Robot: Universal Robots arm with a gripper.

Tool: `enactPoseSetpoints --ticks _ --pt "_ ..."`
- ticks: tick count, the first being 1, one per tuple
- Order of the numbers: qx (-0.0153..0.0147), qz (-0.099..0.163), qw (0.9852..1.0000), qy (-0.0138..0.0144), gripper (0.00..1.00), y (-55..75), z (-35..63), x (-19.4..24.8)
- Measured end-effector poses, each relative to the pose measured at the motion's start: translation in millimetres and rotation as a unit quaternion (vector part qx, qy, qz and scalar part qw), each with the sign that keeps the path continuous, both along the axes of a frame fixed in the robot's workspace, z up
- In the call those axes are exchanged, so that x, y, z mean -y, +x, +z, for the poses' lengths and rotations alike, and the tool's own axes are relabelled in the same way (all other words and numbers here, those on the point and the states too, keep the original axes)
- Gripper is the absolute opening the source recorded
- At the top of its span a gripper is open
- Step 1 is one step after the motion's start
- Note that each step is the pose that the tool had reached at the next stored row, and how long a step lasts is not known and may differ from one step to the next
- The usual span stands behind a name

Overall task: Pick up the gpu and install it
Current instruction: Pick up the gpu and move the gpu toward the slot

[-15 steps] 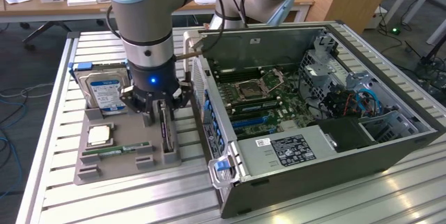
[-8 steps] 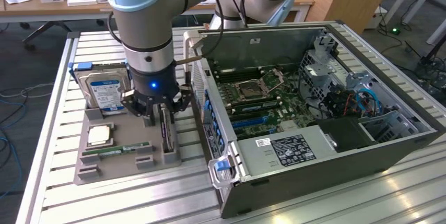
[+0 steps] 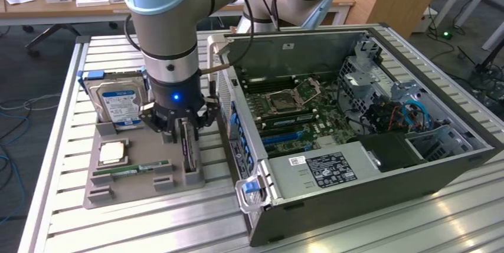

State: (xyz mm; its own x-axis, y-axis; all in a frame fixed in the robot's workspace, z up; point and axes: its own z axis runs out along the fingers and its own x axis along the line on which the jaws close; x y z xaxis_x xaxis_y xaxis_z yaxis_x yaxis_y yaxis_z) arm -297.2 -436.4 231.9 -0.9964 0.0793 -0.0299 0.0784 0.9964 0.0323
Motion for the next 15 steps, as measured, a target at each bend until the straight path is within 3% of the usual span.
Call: enactPoseSetpoints --ticks 15 --pt "0.001 0.0 1.0 -0.0003 0.47 -2.6 -1.9 0.0"
